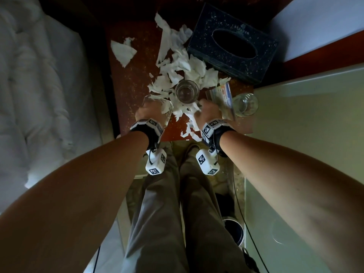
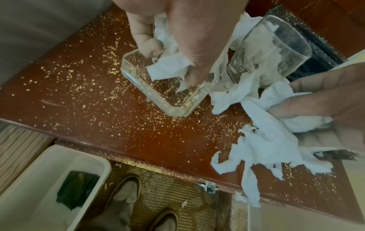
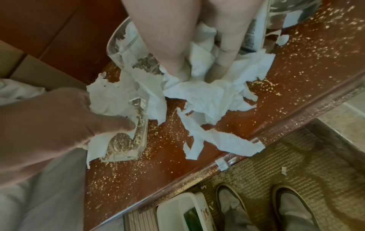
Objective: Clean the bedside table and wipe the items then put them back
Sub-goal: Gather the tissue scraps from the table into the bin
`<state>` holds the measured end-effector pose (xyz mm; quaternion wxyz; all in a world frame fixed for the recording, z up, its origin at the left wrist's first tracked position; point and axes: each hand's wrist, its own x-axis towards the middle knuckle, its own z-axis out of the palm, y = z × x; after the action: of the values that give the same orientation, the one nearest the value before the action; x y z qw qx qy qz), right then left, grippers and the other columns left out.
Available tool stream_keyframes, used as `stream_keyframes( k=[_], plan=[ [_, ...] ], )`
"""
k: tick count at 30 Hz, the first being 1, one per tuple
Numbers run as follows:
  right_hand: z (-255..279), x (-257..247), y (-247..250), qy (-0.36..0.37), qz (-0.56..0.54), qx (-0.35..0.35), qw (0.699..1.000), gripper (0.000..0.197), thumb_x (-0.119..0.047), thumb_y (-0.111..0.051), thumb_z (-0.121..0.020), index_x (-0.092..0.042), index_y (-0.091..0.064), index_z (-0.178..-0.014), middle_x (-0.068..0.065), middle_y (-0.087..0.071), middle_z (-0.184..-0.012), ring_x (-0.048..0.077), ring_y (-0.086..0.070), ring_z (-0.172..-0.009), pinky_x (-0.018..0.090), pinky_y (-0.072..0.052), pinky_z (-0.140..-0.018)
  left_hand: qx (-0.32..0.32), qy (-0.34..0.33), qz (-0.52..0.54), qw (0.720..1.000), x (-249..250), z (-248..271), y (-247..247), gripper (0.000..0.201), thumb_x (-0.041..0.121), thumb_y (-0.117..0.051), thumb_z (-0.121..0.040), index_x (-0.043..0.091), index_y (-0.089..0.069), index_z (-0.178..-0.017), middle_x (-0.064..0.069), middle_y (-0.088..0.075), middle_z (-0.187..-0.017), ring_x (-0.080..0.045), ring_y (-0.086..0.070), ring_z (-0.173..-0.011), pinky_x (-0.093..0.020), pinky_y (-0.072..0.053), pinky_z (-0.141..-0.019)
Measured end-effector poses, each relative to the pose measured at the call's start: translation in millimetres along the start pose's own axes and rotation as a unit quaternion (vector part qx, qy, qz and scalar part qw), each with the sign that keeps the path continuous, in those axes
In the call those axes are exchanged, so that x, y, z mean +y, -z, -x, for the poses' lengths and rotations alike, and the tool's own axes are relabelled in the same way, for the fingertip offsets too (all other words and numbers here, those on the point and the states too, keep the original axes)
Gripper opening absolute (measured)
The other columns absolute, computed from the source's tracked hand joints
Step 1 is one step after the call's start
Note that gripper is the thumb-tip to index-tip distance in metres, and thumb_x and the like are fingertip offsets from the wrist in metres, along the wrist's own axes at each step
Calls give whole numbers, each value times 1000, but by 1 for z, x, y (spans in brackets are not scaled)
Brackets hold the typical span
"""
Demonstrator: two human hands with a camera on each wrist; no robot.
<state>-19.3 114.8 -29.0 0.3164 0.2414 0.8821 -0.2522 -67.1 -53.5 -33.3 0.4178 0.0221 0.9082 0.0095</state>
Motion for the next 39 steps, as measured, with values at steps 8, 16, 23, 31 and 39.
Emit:
stream_keyframes(
  k=[8,16,23,31,39],
  plan=[
    [13,-9,21,-45,-39,-10,998,40,-14,-51,-98,-9,-41,-136,15,-53,-130,30,-57,-115,34,-51,-88,16,11,105,994,-7,11,19,46,28,-63,-94,11,-48,-133,-14,-56,-131,-36,-57,-119,-44,-51,-95],
    [42,-17,61,-2,-30,13,999,43,-6,-43,-97,-25,-46,-136,7,-49,-126,19,-54,-97,25,-47,-80,28,-32,120,992,-1,46,53,39,17,-56,-97,18,-53,-136,-14,-63,-123,-32,-63,-111,-37,-52,-91],
    [73,-32,98,42,-44,44,997,14,-7,-43,-94,-12,-54,-88,6,-60,-92,22,-58,-84,30,-48,-71,55,-34,126,990,8,88,89,29,19,-53,-96,15,-61,-123,-13,-63,-116,-31,-63,-106,-38,-54,-91],
    [121,-49,152,54,-55,92,993,27,-11,-45,-94,-19,-42,-69,-5,-44,-72,20,-52,-77,23,-36,-65,93,-69,98,988,20,142,141,28,25,-57,-93,16,-61,-120,-10,-65,-113,-29,-64,-96,-35,-55,-79],
    [175,-57,208,53,-78,163,982,20,-14,-47,-94,-13,-64,-104,8,-66,-101,27,-64,-88,27,-46,-69,110,-185,-10,977,44,192,196,17,27,-56,-93,13,-55,-103,-10,-63,-116,-29,-61,-106,-31,-43,-74]
  ],
)
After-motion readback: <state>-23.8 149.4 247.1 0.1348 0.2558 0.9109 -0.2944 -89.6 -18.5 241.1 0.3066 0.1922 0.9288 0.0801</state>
